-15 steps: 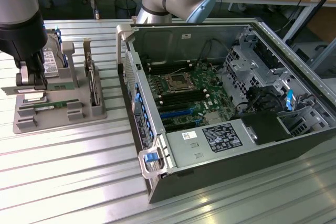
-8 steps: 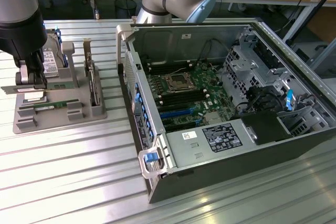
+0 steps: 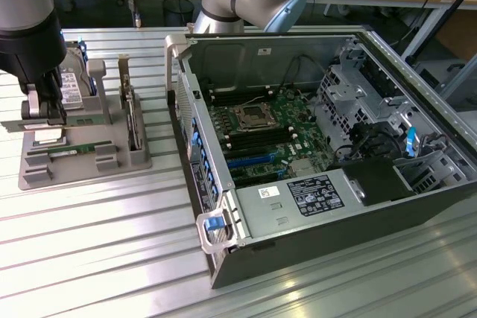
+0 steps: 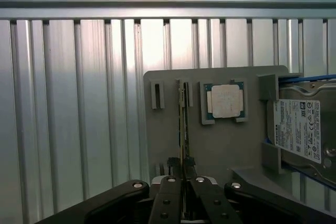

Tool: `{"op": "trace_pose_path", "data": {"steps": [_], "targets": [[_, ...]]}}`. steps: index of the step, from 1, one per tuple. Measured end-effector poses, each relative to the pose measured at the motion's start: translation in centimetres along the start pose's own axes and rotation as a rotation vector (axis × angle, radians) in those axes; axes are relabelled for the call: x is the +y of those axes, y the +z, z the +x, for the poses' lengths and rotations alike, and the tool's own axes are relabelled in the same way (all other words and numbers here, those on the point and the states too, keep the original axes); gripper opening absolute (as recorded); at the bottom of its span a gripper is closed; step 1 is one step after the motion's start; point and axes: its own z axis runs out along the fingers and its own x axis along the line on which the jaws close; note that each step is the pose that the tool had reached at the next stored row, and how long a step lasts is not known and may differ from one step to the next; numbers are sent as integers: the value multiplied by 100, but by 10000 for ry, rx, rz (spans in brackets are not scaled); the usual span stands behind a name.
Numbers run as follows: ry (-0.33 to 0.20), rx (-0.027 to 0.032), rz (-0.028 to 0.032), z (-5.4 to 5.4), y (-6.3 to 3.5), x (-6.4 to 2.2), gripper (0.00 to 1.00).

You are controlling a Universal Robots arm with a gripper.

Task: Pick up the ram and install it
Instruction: 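Pick up the ram and move it above insertion slot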

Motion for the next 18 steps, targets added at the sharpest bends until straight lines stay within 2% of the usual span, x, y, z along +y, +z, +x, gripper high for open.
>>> {"op": "trace_pose_path", "data": {"steps": [18], "targets": [[-2,-47,-2,-8,-87,4,13]]}}
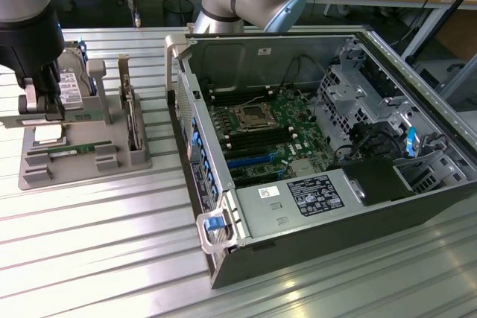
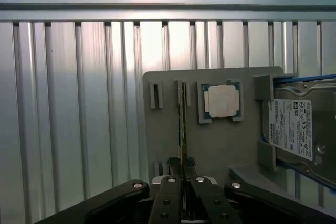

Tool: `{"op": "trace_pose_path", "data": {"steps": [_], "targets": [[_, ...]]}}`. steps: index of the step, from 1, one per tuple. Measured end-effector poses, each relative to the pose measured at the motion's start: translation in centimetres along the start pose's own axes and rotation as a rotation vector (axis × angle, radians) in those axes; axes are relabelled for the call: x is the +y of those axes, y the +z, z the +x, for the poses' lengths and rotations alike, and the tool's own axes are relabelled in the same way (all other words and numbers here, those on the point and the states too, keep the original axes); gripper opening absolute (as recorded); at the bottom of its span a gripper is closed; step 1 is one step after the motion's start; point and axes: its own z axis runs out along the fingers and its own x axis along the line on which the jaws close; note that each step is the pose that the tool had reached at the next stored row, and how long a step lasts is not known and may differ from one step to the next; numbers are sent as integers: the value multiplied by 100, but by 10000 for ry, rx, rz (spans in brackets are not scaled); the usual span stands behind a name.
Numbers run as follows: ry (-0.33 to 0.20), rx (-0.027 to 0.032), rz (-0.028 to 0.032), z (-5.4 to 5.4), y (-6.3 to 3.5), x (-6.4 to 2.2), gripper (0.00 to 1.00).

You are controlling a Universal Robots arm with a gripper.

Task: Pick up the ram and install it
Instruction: 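Pick up the ram and move it above insertion slot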

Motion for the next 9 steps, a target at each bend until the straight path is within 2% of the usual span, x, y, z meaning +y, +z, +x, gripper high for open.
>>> {"op": "trace_pose_path", "data": {"steps": [9], "targets": [[0,-22,0,-4,-35,2,13]]}}
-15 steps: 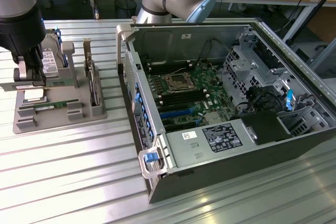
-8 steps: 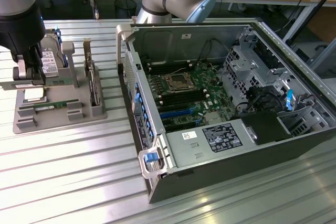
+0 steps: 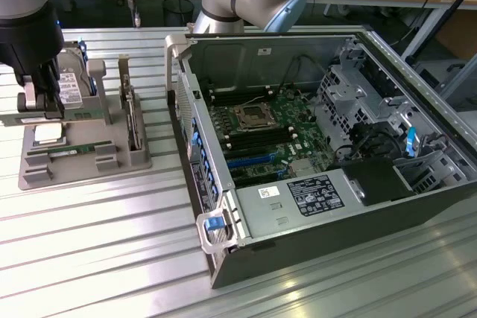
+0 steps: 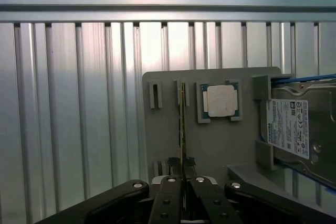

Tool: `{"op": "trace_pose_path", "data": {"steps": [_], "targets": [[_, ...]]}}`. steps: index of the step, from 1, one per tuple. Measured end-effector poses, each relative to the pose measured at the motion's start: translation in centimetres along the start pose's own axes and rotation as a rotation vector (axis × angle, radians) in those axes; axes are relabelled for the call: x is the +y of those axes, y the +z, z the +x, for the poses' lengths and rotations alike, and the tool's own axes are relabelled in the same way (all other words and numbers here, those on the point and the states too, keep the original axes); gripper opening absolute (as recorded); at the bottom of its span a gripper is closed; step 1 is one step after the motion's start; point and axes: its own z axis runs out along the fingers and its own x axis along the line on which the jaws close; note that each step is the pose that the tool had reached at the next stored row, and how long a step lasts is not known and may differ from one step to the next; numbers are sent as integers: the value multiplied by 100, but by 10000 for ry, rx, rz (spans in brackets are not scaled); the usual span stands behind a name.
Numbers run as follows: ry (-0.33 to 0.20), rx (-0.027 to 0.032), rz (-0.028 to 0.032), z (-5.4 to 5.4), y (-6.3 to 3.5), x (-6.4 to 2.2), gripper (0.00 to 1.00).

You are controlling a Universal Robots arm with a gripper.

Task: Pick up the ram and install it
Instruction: 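Pick up the ram and move it above insertion slot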

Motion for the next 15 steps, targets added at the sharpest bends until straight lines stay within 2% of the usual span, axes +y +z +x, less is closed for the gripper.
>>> {"op": "trace_pose_path", "data": {"steps": [15], "targets": [[-2,-61,-2,-4,-45,2,13]]}}
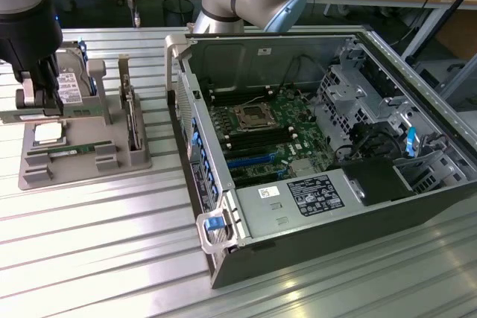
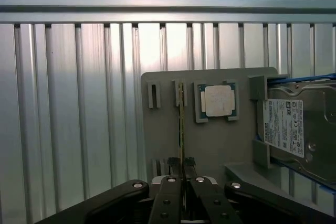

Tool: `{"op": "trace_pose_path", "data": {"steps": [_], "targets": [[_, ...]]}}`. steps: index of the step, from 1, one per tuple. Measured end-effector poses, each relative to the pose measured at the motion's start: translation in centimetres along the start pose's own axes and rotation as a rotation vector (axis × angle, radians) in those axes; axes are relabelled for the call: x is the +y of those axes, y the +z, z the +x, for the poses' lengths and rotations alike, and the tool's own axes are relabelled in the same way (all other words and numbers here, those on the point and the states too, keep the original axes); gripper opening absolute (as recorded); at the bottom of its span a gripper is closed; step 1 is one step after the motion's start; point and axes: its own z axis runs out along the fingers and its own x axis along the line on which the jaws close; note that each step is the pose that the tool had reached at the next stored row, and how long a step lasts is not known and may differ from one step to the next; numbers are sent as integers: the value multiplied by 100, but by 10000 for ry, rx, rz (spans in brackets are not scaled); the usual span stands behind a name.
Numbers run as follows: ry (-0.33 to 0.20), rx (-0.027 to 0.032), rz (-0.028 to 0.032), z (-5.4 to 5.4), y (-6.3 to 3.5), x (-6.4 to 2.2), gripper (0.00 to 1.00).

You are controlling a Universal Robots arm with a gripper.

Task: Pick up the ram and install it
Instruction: 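Pick up the ram and move it above insertion slot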

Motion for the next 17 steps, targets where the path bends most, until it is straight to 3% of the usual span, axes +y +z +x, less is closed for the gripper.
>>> {"op": "trace_pose_path", "data": {"steps": [17], "targets": [[-1,-37,-1,-5,-47,2,13]]}}
